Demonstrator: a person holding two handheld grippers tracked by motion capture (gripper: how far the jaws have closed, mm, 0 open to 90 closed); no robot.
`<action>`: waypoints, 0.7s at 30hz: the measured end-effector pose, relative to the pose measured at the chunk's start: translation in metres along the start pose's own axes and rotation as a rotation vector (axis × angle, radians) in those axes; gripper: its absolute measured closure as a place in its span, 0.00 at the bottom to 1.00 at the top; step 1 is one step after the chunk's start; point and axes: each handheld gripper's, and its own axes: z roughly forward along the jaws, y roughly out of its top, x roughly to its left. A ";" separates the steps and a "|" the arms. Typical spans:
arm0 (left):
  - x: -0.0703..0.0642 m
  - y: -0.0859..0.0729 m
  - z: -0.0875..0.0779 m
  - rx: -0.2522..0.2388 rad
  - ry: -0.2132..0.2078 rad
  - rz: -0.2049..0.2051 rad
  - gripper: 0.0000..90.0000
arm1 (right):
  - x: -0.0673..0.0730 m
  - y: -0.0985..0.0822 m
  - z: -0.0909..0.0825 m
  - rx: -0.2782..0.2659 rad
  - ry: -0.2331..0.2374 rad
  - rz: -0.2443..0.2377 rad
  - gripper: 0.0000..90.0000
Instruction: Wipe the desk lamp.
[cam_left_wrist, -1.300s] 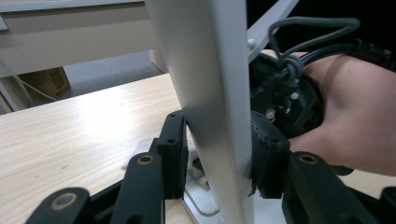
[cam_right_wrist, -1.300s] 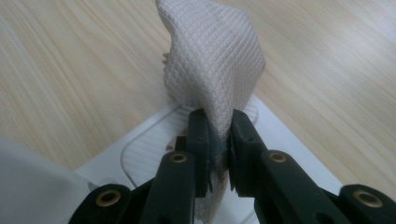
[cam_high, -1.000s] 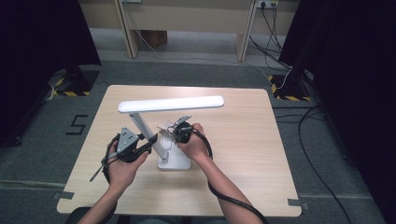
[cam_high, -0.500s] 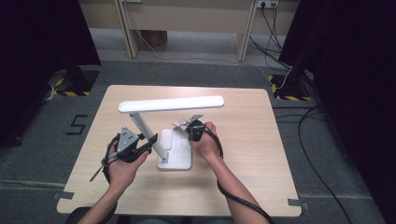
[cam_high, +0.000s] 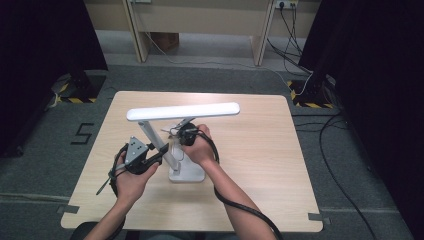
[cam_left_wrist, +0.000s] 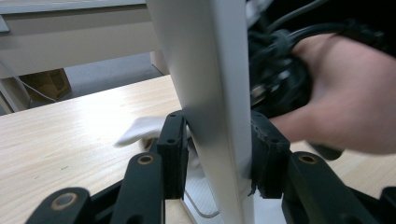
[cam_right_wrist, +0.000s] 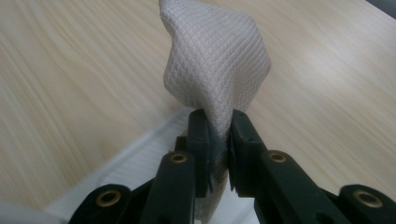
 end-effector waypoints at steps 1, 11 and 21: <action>0.000 0.000 0.000 0.000 0.000 0.000 0.68 | 0.005 0.003 0.004 0.004 0.008 0.004 0.90; -0.001 0.000 0.001 -0.004 0.011 0.008 0.68 | 0.009 0.008 0.024 0.024 0.027 -0.005 0.90; -0.003 0.000 0.001 0.000 0.022 0.011 0.69 | -0.004 0.000 0.016 0.041 -0.021 -0.017 0.90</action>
